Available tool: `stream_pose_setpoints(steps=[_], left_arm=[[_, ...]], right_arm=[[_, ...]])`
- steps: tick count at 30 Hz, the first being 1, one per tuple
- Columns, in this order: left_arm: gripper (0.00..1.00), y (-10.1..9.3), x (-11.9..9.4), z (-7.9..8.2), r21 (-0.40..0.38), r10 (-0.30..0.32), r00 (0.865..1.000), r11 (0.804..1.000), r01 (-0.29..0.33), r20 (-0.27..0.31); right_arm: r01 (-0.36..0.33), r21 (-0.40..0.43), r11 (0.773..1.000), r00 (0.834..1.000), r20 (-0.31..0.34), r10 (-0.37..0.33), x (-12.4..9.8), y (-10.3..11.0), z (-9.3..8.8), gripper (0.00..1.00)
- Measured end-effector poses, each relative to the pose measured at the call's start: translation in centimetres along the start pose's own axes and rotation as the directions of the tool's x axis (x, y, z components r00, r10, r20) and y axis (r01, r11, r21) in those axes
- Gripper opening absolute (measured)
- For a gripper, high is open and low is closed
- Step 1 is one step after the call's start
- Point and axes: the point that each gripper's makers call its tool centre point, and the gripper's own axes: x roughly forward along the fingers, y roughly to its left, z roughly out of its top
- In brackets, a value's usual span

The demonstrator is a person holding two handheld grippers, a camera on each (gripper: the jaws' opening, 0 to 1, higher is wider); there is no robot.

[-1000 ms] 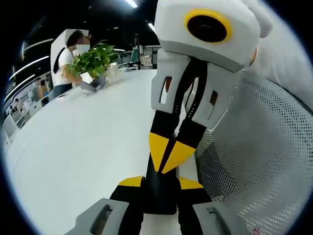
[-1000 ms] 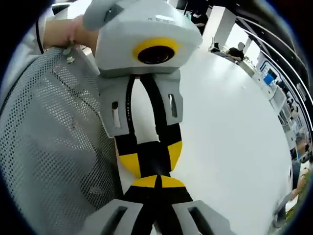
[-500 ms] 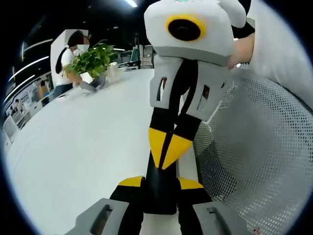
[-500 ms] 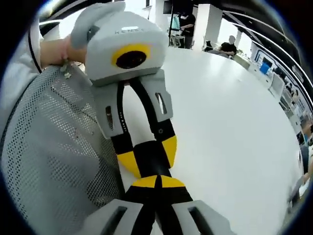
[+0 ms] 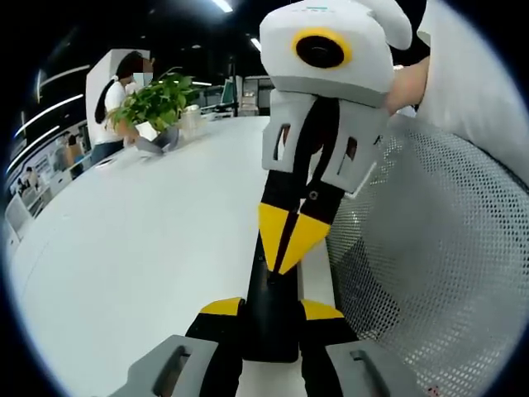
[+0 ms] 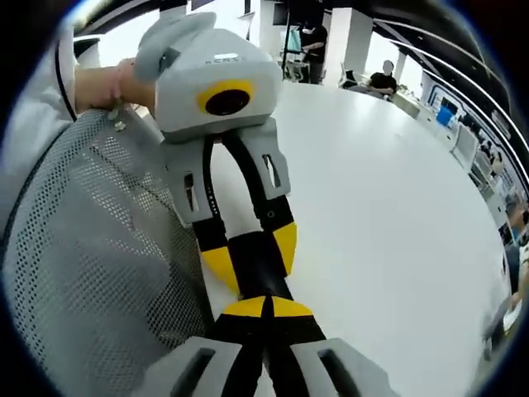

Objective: Press the specified remote control buttons in sequence, fully releasing each button before pressing the next.

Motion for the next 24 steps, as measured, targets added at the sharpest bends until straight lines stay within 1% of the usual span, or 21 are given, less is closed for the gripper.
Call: stream_pose_setpoints(steps=[2, 4, 5, 10, 11, 12, 13, 19, 22, 24], left_arm=[[0.24, 0.01, 0.01, 0.01, -0.004, -0.001, 1.0, 1.0, 0.001, 0.002], [0.24, 0.01, 0.02, 0.01, -0.005, -0.001, 1.0, 1.0, 0.001, 0.001], [0.24, 0.0, 0.02, 0.0, -0.005, 0.0, 1.0, 1.0, 0.0, 0.0], [0.24, 0.01, 0.04, 0.01, -0.006, 0.001, 1.0, 1.0, -0.001, 0.002], [0.24, 0.01, 0.03, 0.01, -0.006, 0.001, 1.0, 1.0, -0.001, 0.002], [0.24, 0.01, 0.03, 0.01, -0.005, 0.0, 1.0, 1.0, 0.0, 0.001], [0.24, 0.0, 0.02, 0.0, -0.005, 0.0, 1.0, 1.0, 0.001, 0.001], [0.24, 0.0, 0.03, -0.05, 0.005, -0.012, 1.0, 1.0, 0.012, -0.005], [0.24, -0.03, 0.03, -0.06, 0.01, -0.012, 1.0, 1.0, 0.012, -0.009], [0.24, -0.04, 0.02, -0.03, 0.012, -0.017, 1.0, 1.0, 0.017, -0.006]], right_arm=[[-0.008, -0.002, 1.0, 1.0, -0.001, 0.008, 0.14, -0.01, 0.05, 0.0], [-0.023, -0.009, 1.0, 1.0, -0.016, 0.023, 0.39, 0.13, -0.2, 0.0], [-0.023, -0.03, 0.999, 1.0, -0.018, 0.023, 0.37, 0.03, -0.12, 0.0], [-0.058, -0.018, 0.998, 0.997, -0.05, 0.057, 0.46, -0.04, -0.11, 0.0], [-0.063, -0.026, 0.998, 0.996, -0.06, 0.062, 0.5, 0.01, -0.13, 0.0], [-0.079, -0.077, 0.994, 0.994, -0.087, 0.073, 0.48, 0.07, -0.24, 0.0], [-0.083, -0.091, 0.992, 0.992, -0.098, 0.074, 0.52, 0.1, -0.25, 0.0], [-0.111, -0.13, 0.985, 0.986, -0.138, 0.093, 0.72, 0.06, -0.18, 0.0], [-0.119, -0.138, 0.983, 0.985, -0.142, 0.099, 0.64, 0.07, -0.27, 0.0], [-0.112, -0.127, 0.986, 0.987, -0.129, 0.096, 0.58, 0.07, -0.28, 0.0]])
